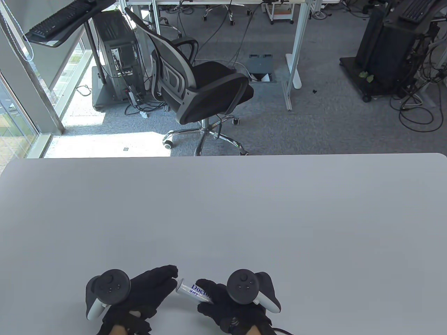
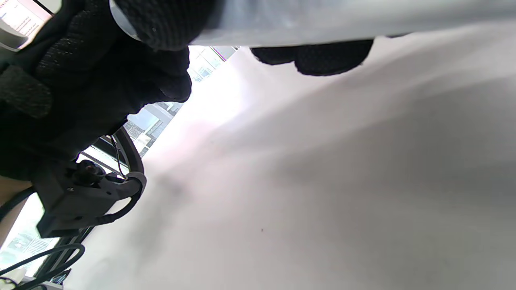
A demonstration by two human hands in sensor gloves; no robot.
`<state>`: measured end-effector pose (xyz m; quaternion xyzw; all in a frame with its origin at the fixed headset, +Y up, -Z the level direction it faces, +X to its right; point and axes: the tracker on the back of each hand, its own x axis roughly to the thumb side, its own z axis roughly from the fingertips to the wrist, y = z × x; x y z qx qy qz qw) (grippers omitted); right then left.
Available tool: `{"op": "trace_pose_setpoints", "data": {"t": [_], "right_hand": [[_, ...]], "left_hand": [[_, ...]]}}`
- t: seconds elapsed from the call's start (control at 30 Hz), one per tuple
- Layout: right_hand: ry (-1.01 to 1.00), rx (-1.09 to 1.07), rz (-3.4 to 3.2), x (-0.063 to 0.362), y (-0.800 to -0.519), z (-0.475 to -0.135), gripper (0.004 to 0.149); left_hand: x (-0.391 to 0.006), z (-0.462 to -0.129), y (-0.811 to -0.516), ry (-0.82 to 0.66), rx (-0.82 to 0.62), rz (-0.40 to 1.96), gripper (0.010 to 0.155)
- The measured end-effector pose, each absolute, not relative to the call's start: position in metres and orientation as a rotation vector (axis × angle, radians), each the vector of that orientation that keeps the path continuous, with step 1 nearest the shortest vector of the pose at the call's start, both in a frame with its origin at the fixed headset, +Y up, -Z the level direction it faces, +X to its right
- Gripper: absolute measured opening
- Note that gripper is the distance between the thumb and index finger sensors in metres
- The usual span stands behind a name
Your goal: Screw tube cap onto toothpaste tube (Screw with left hand)
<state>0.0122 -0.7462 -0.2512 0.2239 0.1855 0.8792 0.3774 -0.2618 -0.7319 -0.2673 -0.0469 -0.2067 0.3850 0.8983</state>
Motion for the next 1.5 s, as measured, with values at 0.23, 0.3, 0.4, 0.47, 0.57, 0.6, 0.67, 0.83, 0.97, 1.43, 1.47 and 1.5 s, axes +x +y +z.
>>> {"op": "trace_pose_setpoints", "data": {"t": [0.23,0.3,0.4,0.47,0.57,0.6,0.67,0.83,0.97,1.43,1.47,1.5], "right_hand": [[0.505,0.572,2.15,0.014,-0.747,-0.252,0.054],[0.494,0.578,2.15,0.014,-0.745,-0.252,0.054],[0.489,0.583,2.113,0.015,-0.742,-0.252,0.053],[0.466,0.576,2.1,0.015,-0.739,-0.253,0.053],[0.415,0.531,2.151,0.008,-0.733,-0.264,0.053],[0.409,0.509,2.193,0.004,-0.732,-0.271,0.052],[0.422,0.473,2.281,-0.01,-0.73,-0.291,0.053],[0.418,0.363,2.476,-0.048,-0.738,-0.352,0.053],[0.42,0.258,2.676,-0.066,-0.75,-0.389,0.053],[0.172,0.0,2.888,-0.034,-0.741,-0.397,0.055],[0.139,0.025,2.889,-0.028,-0.731,-0.389,0.057],[0.119,0.041,2.89,-0.024,-0.724,-0.383,0.058]], "left_hand": [[-0.26,-0.265,-0.723,-0.504,-0.064,0.841,0.051],[-0.261,-0.264,-0.722,-0.509,-0.062,0.867,0.05],[-0.262,-0.262,-0.717,-0.523,-0.008,0.854,0.05],[-0.265,-0.262,-0.715,-0.504,0.021,0.884,0.051],[-0.277,-0.261,-0.709,-0.426,0.153,0.824,0.064],[-0.281,-0.261,-0.707,-0.401,0.205,0.808,0.064],[-0.29,-0.26,-0.704,-0.374,0.254,0.822,0.063],[-0.299,-0.257,-0.703,-0.356,0.278,0.898,0.061],[-0.299,-0.257,-0.703,-0.354,0.264,0.874,0.061],[-0.285,-0.259,-0.709,-0.37,0.183,0.8,0.061],[-0.283,-0.259,-0.71,-0.373,0.177,0.773,0.061],[-0.283,-0.259,-0.711,-0.374,0.174,0.756,0.061]]}}
